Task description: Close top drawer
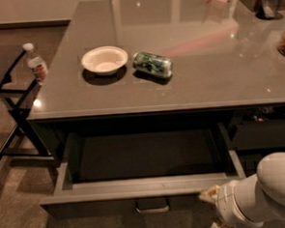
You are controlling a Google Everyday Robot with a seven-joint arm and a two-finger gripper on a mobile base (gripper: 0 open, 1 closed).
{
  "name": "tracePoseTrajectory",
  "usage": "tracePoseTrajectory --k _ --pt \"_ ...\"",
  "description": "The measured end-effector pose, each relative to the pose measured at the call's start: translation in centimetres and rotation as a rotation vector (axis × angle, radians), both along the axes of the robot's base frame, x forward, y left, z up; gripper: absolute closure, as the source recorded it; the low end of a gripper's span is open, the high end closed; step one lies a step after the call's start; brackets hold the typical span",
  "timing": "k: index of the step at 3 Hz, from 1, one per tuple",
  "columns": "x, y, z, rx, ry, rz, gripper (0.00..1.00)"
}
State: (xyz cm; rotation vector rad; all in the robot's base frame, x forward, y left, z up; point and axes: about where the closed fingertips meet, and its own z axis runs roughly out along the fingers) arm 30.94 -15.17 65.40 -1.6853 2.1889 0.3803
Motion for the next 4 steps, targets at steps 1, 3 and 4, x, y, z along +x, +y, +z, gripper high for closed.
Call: tracePoseTrajectory --k 1,3,4 --pt "3.6 0.8 -0.1 0.013 -0.041 0.007 0.18" --pt "11.7 0.1 1.0 0.013 -0.152 -0.042 0.64" --pt "12.2 0.0 1.1 0.010 -0.160 -0.044 0.65"
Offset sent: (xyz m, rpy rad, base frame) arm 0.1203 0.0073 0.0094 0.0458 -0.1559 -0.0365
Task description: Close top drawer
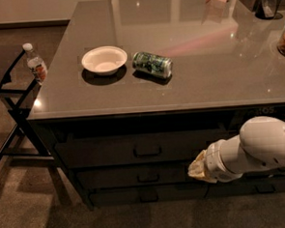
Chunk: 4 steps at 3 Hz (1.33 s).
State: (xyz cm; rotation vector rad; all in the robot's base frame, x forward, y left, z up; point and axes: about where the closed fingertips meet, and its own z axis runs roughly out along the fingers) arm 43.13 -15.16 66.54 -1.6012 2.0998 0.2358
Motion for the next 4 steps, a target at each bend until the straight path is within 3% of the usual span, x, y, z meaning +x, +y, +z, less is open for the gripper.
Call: tracePoseTrajectory --k 2,3,4 --pt "-1.0 0.6 0.2 -0.014 0.001 0.021 0.19" --pt "0.8 2.6 -0.5 -0.035 -0.021 0.062 0.00" --pt "3.4 4.4 -2.2 -0.084 -0.031 0.095 0.00"
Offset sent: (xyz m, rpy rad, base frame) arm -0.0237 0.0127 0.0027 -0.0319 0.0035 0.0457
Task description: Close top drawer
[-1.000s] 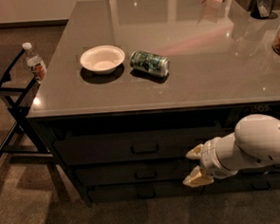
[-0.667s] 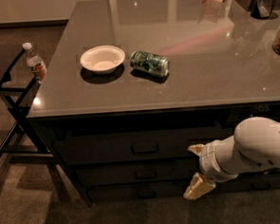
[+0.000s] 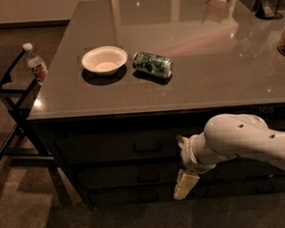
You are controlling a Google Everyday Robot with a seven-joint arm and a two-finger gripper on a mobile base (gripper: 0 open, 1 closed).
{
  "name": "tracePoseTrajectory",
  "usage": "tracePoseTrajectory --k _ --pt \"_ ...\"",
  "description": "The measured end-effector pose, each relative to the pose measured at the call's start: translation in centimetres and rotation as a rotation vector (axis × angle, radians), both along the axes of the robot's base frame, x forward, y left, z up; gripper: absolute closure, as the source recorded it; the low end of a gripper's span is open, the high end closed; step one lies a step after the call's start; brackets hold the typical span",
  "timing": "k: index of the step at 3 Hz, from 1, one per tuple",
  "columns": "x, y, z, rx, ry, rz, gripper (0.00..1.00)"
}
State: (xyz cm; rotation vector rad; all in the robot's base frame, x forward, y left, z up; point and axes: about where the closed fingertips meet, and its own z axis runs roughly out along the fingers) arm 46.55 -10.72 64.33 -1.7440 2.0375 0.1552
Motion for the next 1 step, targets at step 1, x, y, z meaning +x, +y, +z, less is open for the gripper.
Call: tracePoseTrajectory --k 1 --pt "0.00 0.00 0.00 0.000 0.000 0.000 0.00"
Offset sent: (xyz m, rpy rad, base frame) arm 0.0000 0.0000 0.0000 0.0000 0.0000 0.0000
